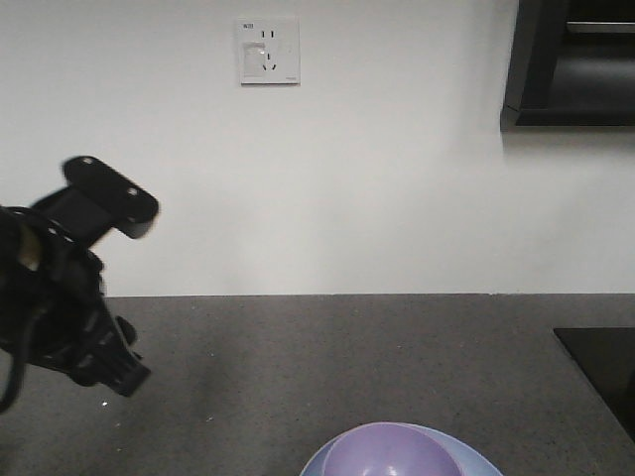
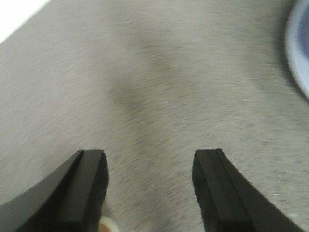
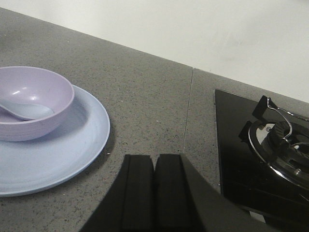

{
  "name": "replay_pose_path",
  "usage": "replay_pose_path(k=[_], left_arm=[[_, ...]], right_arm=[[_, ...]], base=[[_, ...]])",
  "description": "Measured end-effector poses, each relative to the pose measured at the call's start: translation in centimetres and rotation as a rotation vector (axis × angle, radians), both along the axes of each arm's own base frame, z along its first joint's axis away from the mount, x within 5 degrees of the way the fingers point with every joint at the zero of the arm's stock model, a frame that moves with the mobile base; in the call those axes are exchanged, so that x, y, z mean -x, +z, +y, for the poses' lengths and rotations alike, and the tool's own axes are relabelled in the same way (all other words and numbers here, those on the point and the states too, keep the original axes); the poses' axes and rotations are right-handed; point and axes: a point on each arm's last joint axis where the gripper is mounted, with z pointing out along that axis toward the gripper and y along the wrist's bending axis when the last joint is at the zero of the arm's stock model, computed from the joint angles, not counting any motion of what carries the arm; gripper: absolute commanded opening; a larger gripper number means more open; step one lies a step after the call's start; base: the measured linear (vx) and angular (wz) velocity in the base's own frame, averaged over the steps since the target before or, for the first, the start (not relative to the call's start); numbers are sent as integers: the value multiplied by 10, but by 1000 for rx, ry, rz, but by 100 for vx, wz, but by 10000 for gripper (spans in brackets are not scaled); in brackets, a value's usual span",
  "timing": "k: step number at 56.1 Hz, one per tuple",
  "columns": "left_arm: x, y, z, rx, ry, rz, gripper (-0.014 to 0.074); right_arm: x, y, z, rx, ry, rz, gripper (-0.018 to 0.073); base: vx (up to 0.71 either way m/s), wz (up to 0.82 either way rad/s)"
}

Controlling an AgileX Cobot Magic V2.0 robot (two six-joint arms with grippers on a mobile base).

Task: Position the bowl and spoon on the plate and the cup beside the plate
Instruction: 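Move the left gripper to the brown paper cup and grasp its rim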

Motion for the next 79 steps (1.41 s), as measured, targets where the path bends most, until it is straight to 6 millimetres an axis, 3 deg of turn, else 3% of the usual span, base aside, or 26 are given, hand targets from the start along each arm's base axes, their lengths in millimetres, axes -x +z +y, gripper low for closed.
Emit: replay_pose_path(k=[8, 16, 30, 39, 47, 53, 59, 61, 69, 79], left_arm=[[9, 1, 40, 1, 130, -11, 517], [8, -20, 75, -31, 270, 56, 517], [6, -59, 106, -73, 401, 180, 517], [2, -80, 111, -80, 417, 232, 501], [-7, -99, 107, -64, 407, 289, 408], [-16, -110, 104, -55, 402, 320, 246], [-21, -117, 103, -63, 388, 343, 22], [-22, -119, 103, -67, 378, 346, -10], [-25, -113, 102, -72, 348, 332, -7], [-24, -79, 92, -32, 282, 261, -3]], right_arm=[[0, 0, 0, 0, 0, 0, -8], [0, 0, 0, 0, 0, 0, -8], [0, 0, 0, 0, 0, 1, -8], [0, 0, 0, 0, 0, 2, -8], [0, 0, 0, 0, 0, 2, -8], [0, 0, 0, 0, 0, 2, -8], [0, 0, 0, 0, 0, 3, -8], [0, 0, 0, 0, 0, 3, -8], [0, 0, 0, 0, 0, 3, -8], [0, 0, 0, 0, 0, 3, -8]], base=[[0, 0], [0, 0], [0, 0], [0, 0], [0, 0], [0, 0], [0, 0], [0, 0], [0, 0], [0, 0]])
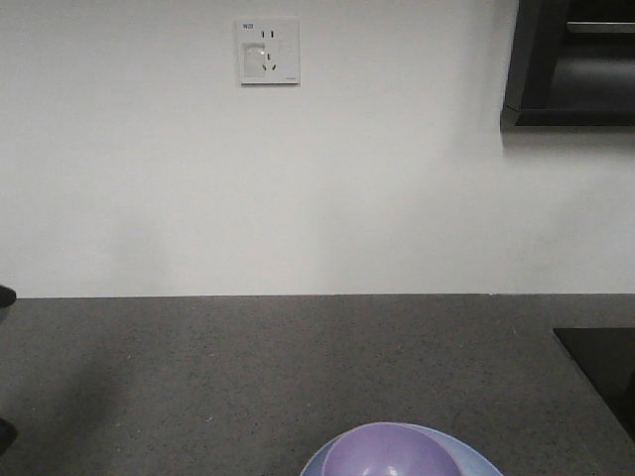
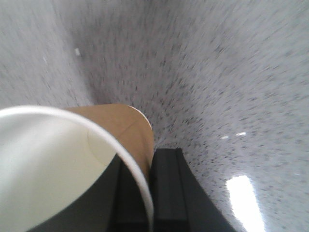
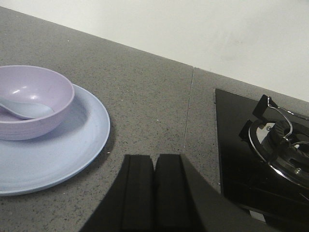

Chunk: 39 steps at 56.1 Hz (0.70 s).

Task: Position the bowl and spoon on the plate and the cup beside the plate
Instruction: 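Move the left gripper to the brown paper cup and grasp its rim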

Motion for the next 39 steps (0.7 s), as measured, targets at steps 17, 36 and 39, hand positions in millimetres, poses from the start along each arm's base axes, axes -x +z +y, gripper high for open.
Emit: replay_pose_path(k=[17, 36, 39], left_arm=[[17, 55, -68, 58, -284, -146, -3], [20, 26, -152, 87, -540, -67, -3], [19, 17, -162, 79, -561, -46, -3]], right_arm=[[0, 0, 0, 0, 0, 0, -8], [1, -2, 0, 4, -3, 24, -8], [1, -3, 0, 5, -4, 35, -8]], base=[[0, 0], [0, 0], [0, 0]])
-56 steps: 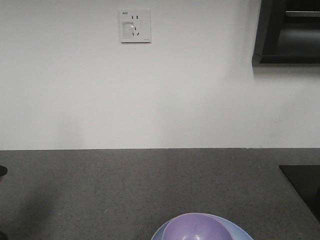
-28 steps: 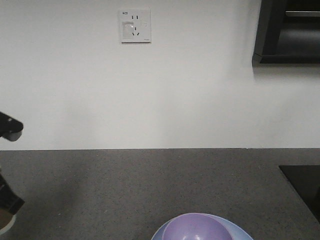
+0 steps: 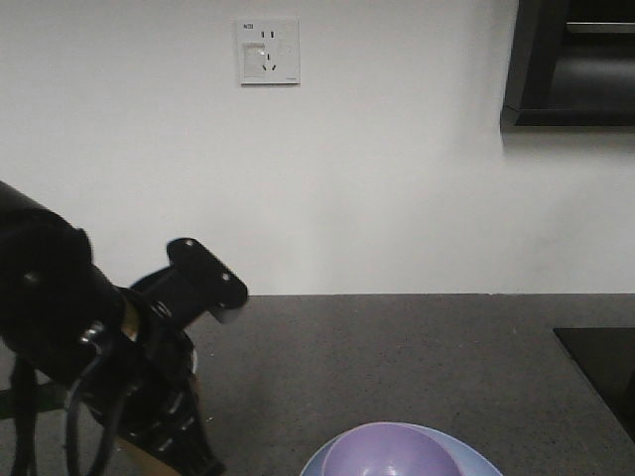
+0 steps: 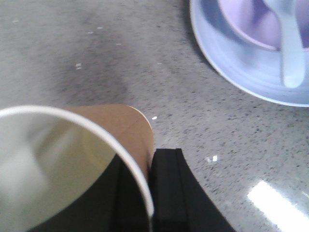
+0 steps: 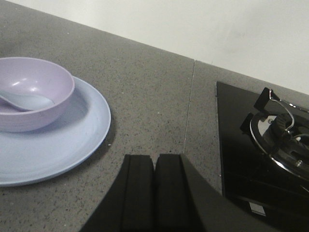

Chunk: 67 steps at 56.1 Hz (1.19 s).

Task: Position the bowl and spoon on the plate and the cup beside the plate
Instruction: 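Move the left gripper to the brown paper cup and grasp its rim, then carry the paper cup beside the plate and release it with the left gripper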

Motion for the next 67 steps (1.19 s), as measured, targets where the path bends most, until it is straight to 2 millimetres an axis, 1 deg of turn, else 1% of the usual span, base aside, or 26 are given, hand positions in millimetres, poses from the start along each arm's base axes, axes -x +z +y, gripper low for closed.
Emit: replay_pose_path(k=[10, 21, 31, 51, 58, 63, 67], left_arm=[[-1, -20, -25, -18, -57, 36, -1], [3, -32, -44, -4, -100, 65, 0], [5, -38, -53, -1, -117, 82, 0], [2, -46, -57, -19, -118, 102, 10], [1, -49, -58, -25, -118, 108, 52], [1, -49, -58, -26, -118, 109, 117], [1, -49, -58, -26, -118, 109, 192]], right_arm=[[1, -2, 0, 4, -3, 25, -8], [1, -2, 0, 4, -3, 28, -8], [1, -2, 0, 4, -3, 29, -8], [1, -3, 0, 5, -4, 31, -8], [1, -3, 0, 5, -4, 31, -8], [1, -3, 0, 5, -4, 31, -8], [1, -3, 0, 5, -4, 31, -8]], base=[[0, 0], [0, 0], [0, 0], [0, 0], [0, 0], [0, 0], [0, 0]])
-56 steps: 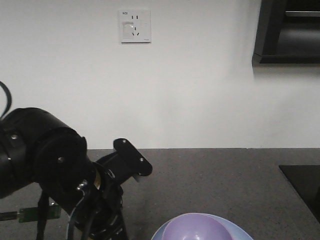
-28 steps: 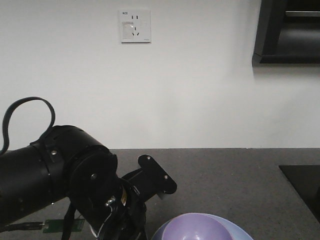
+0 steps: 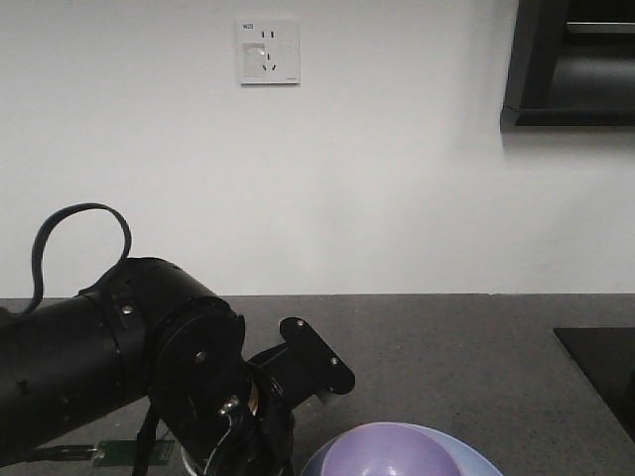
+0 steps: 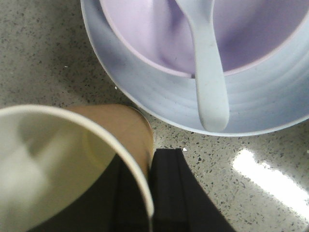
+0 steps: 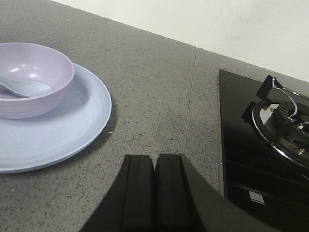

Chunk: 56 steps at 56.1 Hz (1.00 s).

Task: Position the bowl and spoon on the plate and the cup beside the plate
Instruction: 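Carry the paper cup beside the plate and release it with the left gripper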

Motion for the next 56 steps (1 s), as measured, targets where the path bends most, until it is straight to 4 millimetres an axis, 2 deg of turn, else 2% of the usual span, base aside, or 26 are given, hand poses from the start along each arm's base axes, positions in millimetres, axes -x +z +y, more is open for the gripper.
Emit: replay_pose_path(k=[10, 15, 21, 31, 45, 52, 56], left_arm=[[0, -1, 0, -5, 0, 5, 414], [0, -1, 0, -6, 0, 4, 489], [0, -1, 1, -12, -1, -2, 531], [1, 5, 3, -5, -1, -16, 535], [6, 42, 8, 73, 0, -91, 510], [13, 66, 15, 110, 2, -127, 419], [17, 79, 20, 134, 2, -151, 323]], right_arm=[[0, 0, 0, 0, 0, 0, -8], [0, 0, 0, 0, 0, 0, -8], [0, 0, 0, 0, 0, 0, -8], [0, 0, 0, 0, 0, 0, -8], [0, 0, 0, 0, 0, 0, -8], [0, 0, 0, 0, 0, 0, -8], [0, 0, 0, 0, 0, 0, -8]], base=[[0, 0], [0, 0], [0, 0], [0, 0], [0, 0], [0, 0], [0, 0]])
